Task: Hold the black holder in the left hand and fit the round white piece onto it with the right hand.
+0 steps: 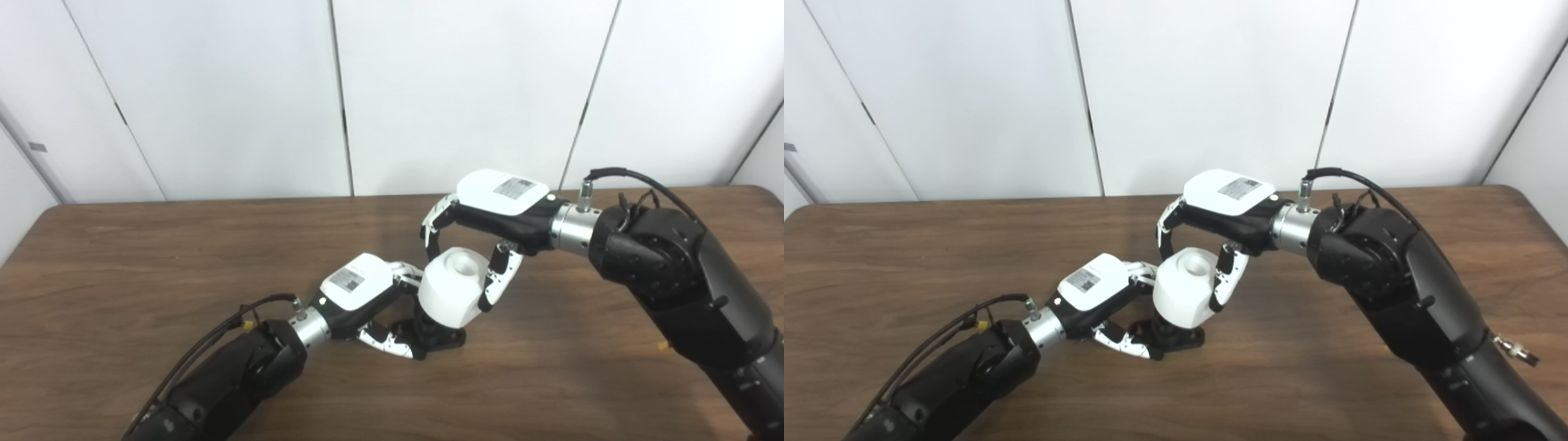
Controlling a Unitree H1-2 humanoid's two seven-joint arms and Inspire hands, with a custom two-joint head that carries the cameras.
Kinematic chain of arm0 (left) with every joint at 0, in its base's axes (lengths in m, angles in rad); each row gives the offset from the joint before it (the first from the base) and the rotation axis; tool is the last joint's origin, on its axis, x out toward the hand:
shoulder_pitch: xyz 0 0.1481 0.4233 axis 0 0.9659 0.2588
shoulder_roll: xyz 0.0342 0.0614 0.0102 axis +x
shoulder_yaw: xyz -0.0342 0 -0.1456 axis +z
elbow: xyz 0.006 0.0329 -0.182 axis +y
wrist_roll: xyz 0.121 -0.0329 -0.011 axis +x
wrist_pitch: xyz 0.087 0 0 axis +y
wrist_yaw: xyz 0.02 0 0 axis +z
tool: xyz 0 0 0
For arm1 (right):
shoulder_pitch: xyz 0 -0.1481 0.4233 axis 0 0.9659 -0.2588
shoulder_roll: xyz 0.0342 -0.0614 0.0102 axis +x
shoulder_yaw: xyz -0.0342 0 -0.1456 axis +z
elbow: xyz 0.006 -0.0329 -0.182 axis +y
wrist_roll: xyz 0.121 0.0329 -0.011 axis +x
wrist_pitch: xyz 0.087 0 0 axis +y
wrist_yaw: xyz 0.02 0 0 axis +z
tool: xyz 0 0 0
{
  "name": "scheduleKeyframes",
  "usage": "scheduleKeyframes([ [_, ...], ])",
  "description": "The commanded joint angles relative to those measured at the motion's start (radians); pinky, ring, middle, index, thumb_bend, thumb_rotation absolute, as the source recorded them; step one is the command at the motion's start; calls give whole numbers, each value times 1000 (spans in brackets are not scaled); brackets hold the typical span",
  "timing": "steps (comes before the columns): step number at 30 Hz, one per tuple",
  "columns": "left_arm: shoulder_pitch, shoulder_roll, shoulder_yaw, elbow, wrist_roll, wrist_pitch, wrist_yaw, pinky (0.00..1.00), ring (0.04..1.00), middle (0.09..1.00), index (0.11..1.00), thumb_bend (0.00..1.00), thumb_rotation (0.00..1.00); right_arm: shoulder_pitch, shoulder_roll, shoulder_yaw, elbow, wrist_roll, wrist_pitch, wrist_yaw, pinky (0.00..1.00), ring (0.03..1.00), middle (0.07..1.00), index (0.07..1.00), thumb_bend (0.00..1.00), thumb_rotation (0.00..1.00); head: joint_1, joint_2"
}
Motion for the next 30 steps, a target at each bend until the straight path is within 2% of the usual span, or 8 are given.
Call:
scheduleKeyframes([
  [1, 65, 1, -55, 56, 88, 63, -152, 674, 823, 810, 486, 522, 76, -48, 7, -13, -41, 7, -23, -19, 765, 811, 754, 478, 524, 138, 1, 1],
  [18, 73, 1, -46, 35, 93, 77, -164, 668, 815, 808, 486, 522, 76, -45, 31, 0, -5, 3, -18, -12, 777, 819, 760, 478, 525, 138, 4, 6],
  [25, 77, 2, -43, 26, 85, 77, -171, 676, 822, 808, 487, 522, 75, -48, 37, 4, 24, 4, -46, -30, 761, 813, 754, 478, 525, 139, 5, 6],
  [30, 78, 3, -44, 16, 84, 90, -183, 683, 827, 813, 488, 522, 76, -52, 44, 9, 34, -2, -42, -23, 752, 815, 758, 479, 524, 139, 8, 9],
])
